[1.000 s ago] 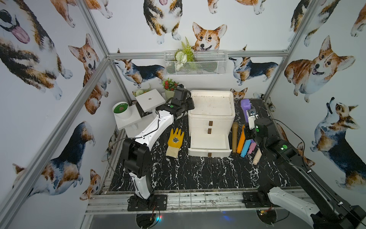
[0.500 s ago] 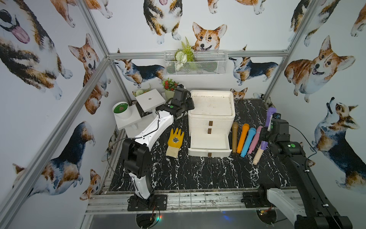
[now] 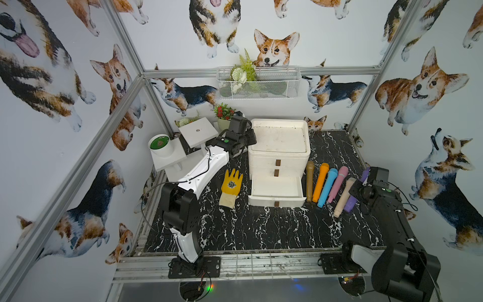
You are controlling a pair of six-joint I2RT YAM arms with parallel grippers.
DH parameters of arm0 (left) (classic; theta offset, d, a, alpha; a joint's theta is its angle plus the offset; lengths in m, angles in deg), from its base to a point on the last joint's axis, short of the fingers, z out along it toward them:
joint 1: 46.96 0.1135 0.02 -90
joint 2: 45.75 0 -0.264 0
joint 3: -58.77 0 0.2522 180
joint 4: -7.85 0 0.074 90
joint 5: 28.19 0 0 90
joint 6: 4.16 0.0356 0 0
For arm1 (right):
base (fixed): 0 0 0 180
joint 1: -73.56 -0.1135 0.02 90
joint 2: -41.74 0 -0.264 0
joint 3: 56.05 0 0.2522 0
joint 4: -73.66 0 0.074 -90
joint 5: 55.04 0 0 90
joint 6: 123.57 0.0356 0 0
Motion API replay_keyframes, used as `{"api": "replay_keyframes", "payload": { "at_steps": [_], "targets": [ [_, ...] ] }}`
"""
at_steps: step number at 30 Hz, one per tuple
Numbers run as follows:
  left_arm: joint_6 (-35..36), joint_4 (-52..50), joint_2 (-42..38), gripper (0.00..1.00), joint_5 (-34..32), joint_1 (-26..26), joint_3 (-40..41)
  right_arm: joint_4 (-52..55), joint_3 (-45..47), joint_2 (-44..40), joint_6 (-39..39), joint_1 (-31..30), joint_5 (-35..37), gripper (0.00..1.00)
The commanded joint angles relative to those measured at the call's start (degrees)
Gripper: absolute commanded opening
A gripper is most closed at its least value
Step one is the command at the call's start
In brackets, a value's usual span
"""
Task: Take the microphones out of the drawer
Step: Pick up the microphone from the drawer, then place the microphone at the center of the board.
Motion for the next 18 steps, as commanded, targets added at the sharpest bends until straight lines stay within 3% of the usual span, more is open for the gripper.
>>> {"api": "replay_keyframes", "payload": {
  "at_steps": [1, 18],
  "targets": [
    [-3.1, -14.2, 1.4, 0.16, 1.9, 0.3, 1.3, -3.5, 0.8, 1.3, 1.6, 1.6, -2.9, 0.00],
    [-3.0, -14.6, 1.5, 0.17, 2.1, 0.7, 0.6, -6.1, 2.0, 12.4, 1.2, 6.4, -6.7, 0.00]
  ]
}}
